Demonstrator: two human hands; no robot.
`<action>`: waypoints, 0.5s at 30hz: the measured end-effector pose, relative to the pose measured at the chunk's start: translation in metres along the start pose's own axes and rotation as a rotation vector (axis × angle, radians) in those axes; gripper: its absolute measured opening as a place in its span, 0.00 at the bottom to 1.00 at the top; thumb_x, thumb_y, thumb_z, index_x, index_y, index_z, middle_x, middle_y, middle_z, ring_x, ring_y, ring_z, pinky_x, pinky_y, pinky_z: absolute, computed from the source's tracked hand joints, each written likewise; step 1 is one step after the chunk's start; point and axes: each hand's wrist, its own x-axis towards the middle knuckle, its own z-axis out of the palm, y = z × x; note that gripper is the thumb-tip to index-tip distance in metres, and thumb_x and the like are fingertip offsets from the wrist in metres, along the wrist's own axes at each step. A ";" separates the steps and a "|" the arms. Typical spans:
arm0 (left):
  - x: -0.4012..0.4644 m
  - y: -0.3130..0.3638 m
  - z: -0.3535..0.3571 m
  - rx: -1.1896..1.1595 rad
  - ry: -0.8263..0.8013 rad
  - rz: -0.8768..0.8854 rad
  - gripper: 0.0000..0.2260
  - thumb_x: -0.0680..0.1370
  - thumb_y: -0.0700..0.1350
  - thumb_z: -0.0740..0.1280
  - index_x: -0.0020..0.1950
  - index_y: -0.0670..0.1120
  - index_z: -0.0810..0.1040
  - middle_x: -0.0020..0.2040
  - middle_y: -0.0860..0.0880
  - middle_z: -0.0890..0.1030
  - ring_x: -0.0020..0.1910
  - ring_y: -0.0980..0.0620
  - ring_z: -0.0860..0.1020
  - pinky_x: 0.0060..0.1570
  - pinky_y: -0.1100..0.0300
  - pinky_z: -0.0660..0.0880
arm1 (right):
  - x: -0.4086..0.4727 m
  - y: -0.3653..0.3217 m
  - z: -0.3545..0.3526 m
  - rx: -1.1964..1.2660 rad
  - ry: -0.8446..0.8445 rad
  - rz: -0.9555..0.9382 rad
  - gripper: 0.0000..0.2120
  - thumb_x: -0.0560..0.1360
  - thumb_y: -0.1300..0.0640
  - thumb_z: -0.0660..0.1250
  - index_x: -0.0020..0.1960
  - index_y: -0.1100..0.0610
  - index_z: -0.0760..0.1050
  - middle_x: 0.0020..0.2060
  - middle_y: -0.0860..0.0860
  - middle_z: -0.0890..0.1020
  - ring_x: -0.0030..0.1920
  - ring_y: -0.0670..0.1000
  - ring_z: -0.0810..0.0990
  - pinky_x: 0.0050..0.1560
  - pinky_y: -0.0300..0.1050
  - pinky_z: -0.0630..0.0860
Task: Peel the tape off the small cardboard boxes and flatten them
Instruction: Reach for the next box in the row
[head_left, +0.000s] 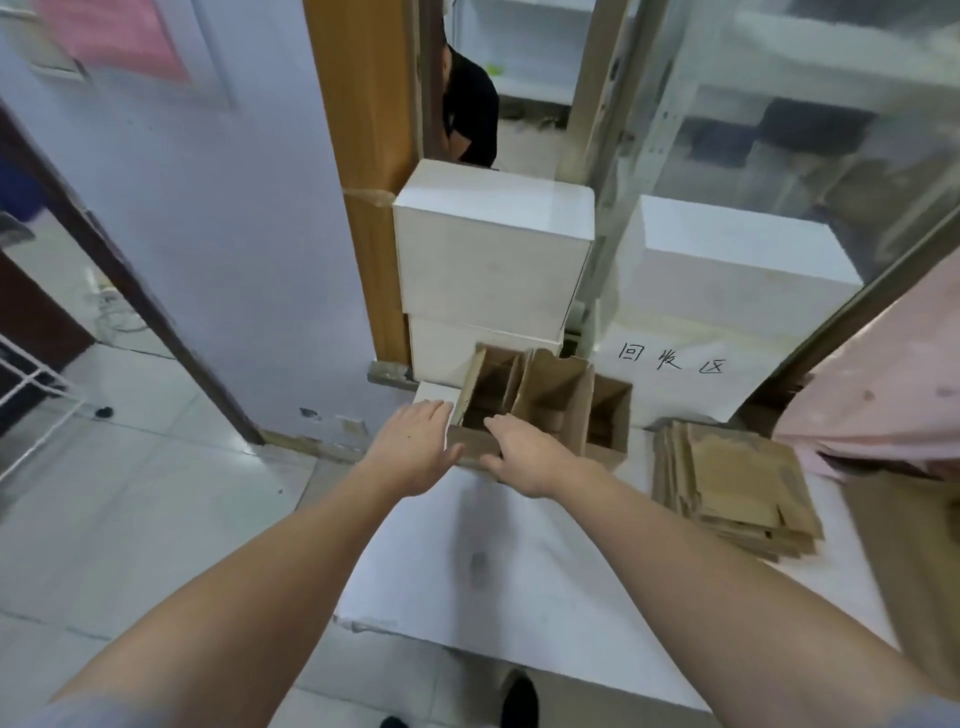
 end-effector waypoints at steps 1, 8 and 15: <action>0.007 -0.001 0.000 -0.013 -0.004 0.017 0.30 0.86 0.59 0.58 0.84 0.46 0.57 0.82 0.47 0.62 0.81 0.46 0.60 0.80 0.50 0.55 | 0.003 0.001 0.000 0.014 0.006 0.020 0.29 0.84 0.49 0.61 0.80 0.60 0.58 0.78 0.56 0.64 0.78 0.55 0.60 0.77 0.51 0.61; 0.044 -0.007 -0.002 -0.093 -0.024 0.064 0.28 0.85 0.58 0.58 0.81 0.46 0.61 0.79 0.47 0.68 0.77 0.47 0.65 0.78 0.52 0.58 | 0.042 -0.004 -0.004 0.118 0.078 0.113 0.27 0.83 0.54 0.60 0.79 0.62 0.59 0.77 0.58 0.65 0.79 0.56 0.59 0.77 0.49 0.57; 0.067 -0.031 0.002 -0.113 -0.045 0.056 0.28 0.87 0.58 0.55 0.84 0.47 0.57 0.82 0.48 0.62 0.81 0.47 0.60 0.79 0.53 0.54 | 0.086 -0.027 0.005 0.217 0.077 0.212 0.34 0.80 0.55 0.63 0.82 0.59 0.53 0.80 0.58 0.58 0.81 0.56 0.52 0.81 0.52 0.53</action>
